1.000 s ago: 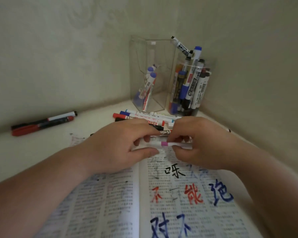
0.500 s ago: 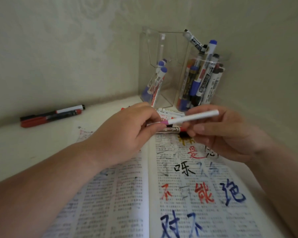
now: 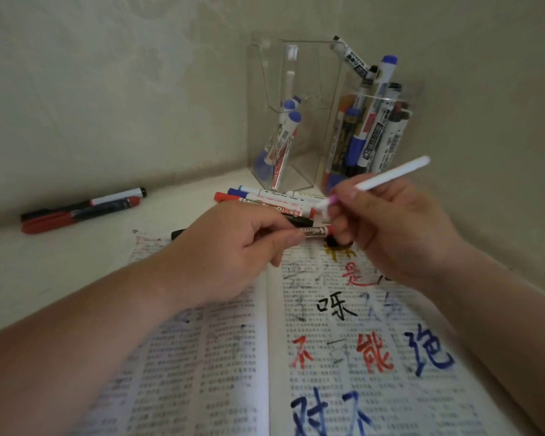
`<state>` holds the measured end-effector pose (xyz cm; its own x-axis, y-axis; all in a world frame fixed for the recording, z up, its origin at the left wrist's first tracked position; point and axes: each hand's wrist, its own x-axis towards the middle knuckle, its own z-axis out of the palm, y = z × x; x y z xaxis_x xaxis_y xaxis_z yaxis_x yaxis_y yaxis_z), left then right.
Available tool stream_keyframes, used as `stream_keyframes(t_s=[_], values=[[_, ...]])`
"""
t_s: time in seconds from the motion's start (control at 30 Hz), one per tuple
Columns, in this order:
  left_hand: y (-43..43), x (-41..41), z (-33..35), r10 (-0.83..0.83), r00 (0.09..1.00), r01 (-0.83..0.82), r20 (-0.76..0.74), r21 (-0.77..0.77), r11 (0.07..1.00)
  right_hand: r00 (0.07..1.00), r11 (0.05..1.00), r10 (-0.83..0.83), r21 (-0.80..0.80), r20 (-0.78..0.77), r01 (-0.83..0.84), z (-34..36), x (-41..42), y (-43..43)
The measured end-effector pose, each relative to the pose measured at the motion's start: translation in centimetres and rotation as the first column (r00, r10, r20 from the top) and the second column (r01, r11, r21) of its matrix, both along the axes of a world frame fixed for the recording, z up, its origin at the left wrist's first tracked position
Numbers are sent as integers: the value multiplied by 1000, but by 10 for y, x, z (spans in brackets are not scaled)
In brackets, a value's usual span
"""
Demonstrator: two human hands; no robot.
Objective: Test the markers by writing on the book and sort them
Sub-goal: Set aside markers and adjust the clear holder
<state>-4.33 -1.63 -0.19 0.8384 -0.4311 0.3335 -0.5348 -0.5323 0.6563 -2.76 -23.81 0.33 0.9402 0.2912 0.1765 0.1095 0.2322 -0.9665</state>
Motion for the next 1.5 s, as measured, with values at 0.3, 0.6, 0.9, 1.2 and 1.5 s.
stream_keyframes(t_s=[0.3,0.6,0.9,1.2,1.5], values=[[5,-3,-3,-149,980,144,132,42,989,983,910,-160,-371,89,182,26,-19,-24],[-1,-8,-6,-221,962,191,163,182,965,979,913,-196,-352,61,205,1,-134,-29],[-2,-11,-7,-284,952,256,116,213,943,924,773,-334,-506,186,381,-16,-159,-28],[-2,-7,-12,-282,956,255,82,249,934,903,642,-323,-635,285,430,-23,-160,-27],[-2,-5,-14,-285,952,253,107,244,936,935,707,-291,-613,203,354,-22,-159,-33]])
